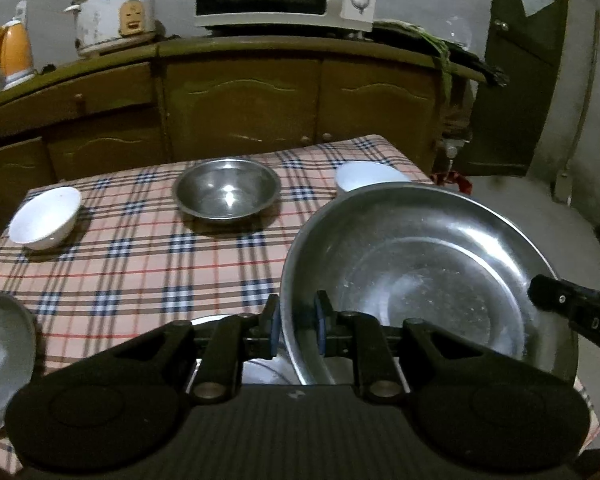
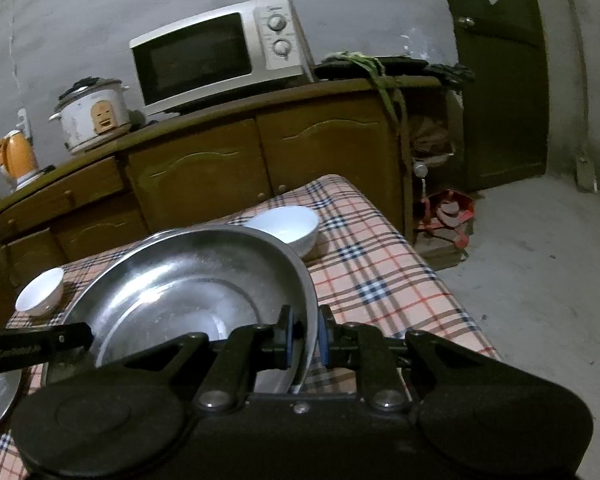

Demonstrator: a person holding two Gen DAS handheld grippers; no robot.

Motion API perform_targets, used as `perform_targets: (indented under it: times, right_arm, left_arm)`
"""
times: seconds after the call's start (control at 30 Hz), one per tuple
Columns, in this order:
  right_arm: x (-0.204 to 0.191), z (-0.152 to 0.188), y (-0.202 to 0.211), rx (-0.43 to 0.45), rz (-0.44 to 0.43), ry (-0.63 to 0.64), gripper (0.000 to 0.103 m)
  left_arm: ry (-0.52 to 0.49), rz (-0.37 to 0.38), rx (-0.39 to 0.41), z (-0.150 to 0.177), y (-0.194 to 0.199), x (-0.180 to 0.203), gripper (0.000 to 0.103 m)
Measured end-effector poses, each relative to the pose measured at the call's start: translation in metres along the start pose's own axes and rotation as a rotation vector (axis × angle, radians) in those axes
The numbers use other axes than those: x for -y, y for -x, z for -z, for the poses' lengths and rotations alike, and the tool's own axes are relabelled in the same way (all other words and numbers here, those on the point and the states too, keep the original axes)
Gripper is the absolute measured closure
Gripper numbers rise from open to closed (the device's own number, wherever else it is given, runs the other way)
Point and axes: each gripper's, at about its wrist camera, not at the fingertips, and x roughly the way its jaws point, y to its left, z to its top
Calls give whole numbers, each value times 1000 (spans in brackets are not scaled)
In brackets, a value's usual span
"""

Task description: Organize plates and bowls

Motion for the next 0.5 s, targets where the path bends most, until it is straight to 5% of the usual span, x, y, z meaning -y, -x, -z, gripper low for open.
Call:
perform_targets:
  times: [0.5]
  right_arm:
    - [-42, 9, 6, -6, -60, 54, 85]
  left_arm:
    - [29, -81, 23, 12, 22, -29, 83]
